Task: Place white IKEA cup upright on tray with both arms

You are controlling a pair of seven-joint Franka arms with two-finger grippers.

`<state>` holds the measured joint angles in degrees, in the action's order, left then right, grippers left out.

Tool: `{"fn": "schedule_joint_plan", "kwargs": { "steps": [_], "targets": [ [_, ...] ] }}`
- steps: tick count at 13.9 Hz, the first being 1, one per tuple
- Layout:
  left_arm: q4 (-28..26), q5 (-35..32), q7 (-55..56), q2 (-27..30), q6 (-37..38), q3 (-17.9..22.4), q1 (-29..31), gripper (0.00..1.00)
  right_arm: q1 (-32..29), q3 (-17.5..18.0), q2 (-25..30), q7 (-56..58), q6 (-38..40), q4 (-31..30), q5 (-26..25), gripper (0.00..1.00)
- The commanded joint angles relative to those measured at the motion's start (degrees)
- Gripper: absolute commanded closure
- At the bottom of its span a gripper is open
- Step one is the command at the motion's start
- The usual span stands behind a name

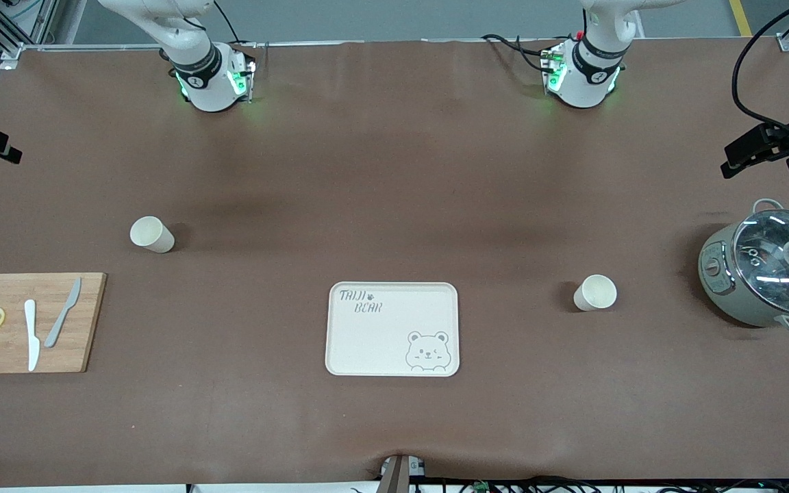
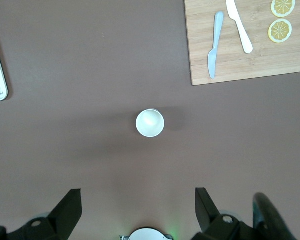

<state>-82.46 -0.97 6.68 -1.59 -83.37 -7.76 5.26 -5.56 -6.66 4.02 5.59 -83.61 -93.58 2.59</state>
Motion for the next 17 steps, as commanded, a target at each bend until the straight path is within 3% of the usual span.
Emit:
{"fn": "schedule_joint_plan", "kwargs": {
  "steps": [1, 7, 11, 17],
  "targets": [
    [0.5, 0.5, -1.8, 0.5, 0.2, 0.2, 0.5, 0.00, -1.2, 0.5, -0.2, 0.6, 0.6, 0.2, 1.1, 0.00],
    [-0.6, -0.3, -3.4, -0.9, 0.5, 0.7, 0.6, 0.00, -1.2, 0.5, -0.2, 0.6, 0.5, 0.2, 1.1, 0.00],
    [-1.0, -2.9, -1.3, -7.3, -0.7, 0.6, 0.5, 0.00, -1.2, 0.5, -0.2, 0.6, 0.5, 0.2, 1.1, 0.00],
    [-11.4, -2.4, -0.7, -10.6, -16.2, 0.6, 0.3, 0.00, -1.0, 0.5, -0.2, 0.6, 0.5, 0.3, 1.1, 0.00]
  ]
}}
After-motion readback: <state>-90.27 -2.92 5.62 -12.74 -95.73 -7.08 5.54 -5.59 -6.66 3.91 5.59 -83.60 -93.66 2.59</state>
